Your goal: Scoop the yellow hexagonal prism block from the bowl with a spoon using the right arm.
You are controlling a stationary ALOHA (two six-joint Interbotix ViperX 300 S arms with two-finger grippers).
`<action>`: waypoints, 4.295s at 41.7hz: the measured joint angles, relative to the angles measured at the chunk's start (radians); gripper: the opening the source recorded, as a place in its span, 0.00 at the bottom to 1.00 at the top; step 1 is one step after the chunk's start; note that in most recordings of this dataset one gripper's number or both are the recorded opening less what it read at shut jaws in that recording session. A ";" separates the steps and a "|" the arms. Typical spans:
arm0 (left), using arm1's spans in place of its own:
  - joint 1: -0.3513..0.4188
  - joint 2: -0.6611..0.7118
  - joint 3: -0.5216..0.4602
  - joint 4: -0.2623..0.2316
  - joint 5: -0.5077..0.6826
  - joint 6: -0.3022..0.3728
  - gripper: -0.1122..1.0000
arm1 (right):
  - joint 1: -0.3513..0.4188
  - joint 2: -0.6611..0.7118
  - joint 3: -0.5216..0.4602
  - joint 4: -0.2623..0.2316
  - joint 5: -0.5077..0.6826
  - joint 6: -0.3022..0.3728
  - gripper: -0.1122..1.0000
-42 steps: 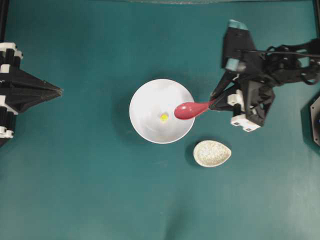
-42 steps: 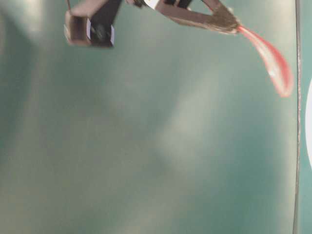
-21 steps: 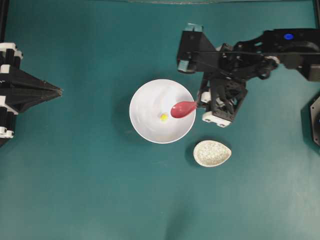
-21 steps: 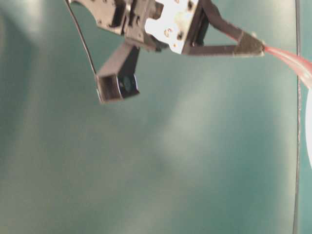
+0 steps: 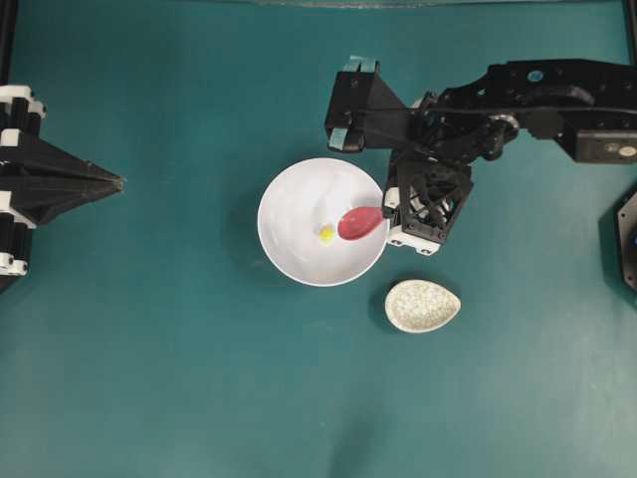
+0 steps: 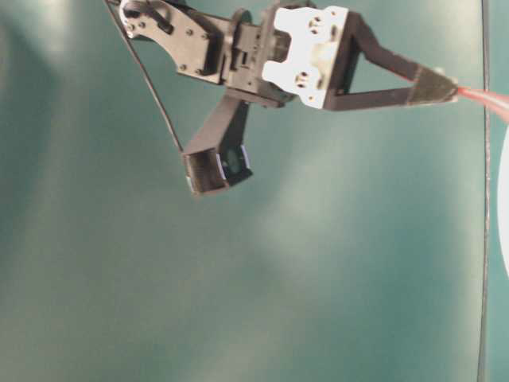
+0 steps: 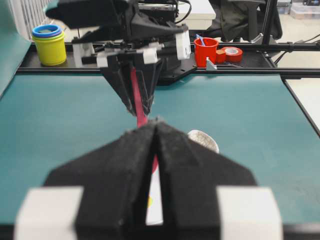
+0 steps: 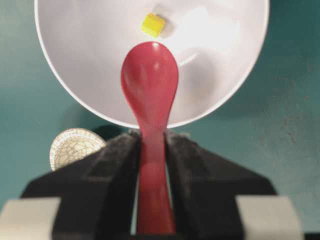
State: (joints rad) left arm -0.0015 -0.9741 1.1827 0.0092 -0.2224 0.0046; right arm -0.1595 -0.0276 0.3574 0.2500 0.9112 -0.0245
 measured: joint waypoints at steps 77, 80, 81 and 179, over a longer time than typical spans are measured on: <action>0.000 -0.005 0.000 0.000 -0.009 -0.012 0.10 | 0.034 0.137 -0.002 0.000 -0.330 -0.005 0.31; 0.000 -0.005 0.000 0.000 -0.009 -0.012 0.10 | 0.034 0.137 0.000 0.000 -0.347 -0.003 0.31; 0.000 -0.005 0.000 0.000 -0.009 -0.012 0.10 | 0.034 0.137 0.000 0.000 -0.351 -0.003 0.31; 0.000 0.000 0.000 0.000 -0.002 -0.012 0.10 | 0.025 -0.445 0.305 -0.018 -0.276 0.071 0.31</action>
State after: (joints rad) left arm -0.0015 -0.9741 1.1827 0.0092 -0.2240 -0.0077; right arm -0.1350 -0.4725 0.6627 0.2316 0.6351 0.0460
